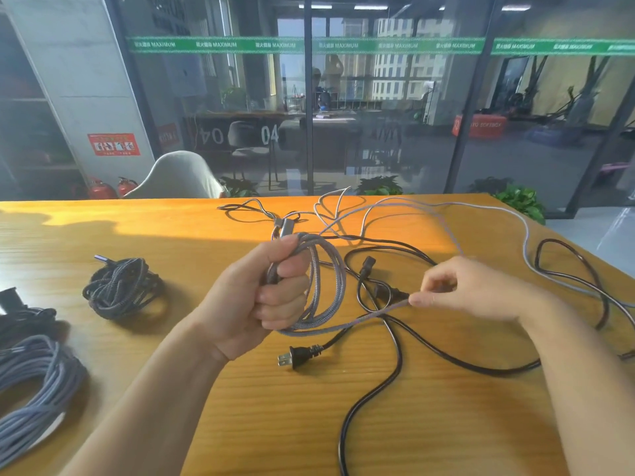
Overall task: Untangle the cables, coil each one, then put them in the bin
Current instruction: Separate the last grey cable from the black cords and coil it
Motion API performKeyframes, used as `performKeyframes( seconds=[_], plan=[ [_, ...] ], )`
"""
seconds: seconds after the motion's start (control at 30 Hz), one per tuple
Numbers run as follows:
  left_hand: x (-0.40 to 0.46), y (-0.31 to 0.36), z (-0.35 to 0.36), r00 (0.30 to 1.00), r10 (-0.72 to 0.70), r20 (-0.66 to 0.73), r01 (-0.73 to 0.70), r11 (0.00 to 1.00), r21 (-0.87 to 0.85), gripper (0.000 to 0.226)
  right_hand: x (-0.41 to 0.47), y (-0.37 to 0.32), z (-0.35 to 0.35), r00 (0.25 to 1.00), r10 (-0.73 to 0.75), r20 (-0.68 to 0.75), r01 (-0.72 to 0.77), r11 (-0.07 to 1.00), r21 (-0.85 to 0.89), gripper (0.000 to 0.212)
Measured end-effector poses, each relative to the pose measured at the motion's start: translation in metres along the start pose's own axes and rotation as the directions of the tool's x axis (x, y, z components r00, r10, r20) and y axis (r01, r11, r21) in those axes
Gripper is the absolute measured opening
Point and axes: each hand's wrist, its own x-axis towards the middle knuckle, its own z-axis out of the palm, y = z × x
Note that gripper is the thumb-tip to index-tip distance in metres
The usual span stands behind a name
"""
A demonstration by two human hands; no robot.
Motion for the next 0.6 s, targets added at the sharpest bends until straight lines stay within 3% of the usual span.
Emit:
performKeyframes(
  seconds=[0.07,0.17,0.3,0.4,0.5,0.6],
  plan=[
    [0.001,-0.003,0.003,0.998,-0.057,0.040,0.055,0.998,0.036,0.032,0.006,-0.001,0.004,0.982,0.056,-0.179,-0.073,0.993,-0.090,0.067],
    [0.004,-0.008,0.011,0.990,-0.122,0.073,0.110,0.981,0.158,0.033,0.010,-0.018,0.014,0.897,0.046,-0.439,-0.139,0.973,-0.184,0.078],
    [0.008,-0.017,0.024,0.983,-0.166,0.079,0.130,0.932,0.340,0.034,0.008,-0.042,0.028,0.713,-0.097,-0.695,-0.011,0.989,-0.149,0.064],
    [0.010,-0.024,0.031,0.984,-0.175,0.021,0.139,0.845,0.516,0.036,0.003,-0.053,0.032,0.641,-0.116,-0.759,0.209,0.978,0.027,0.049],
    [0.017,-0.032,0.033,0.989,-0.146,-0.032,0.137,0.797,0.588,0.036,-0.002,-0.062,0.035,0.666,-0.107,-0.738,0.349,0.919,0.182,0.040],
    [0.021,-0.035,0.030,0.989,-0.070,-0.130,0.130,0.823,0.553,0.038,-0.006,-0.068,0.035,0.710,-0.109,-0.696,0.412,0.866,0.284,0.036]
  ],
)
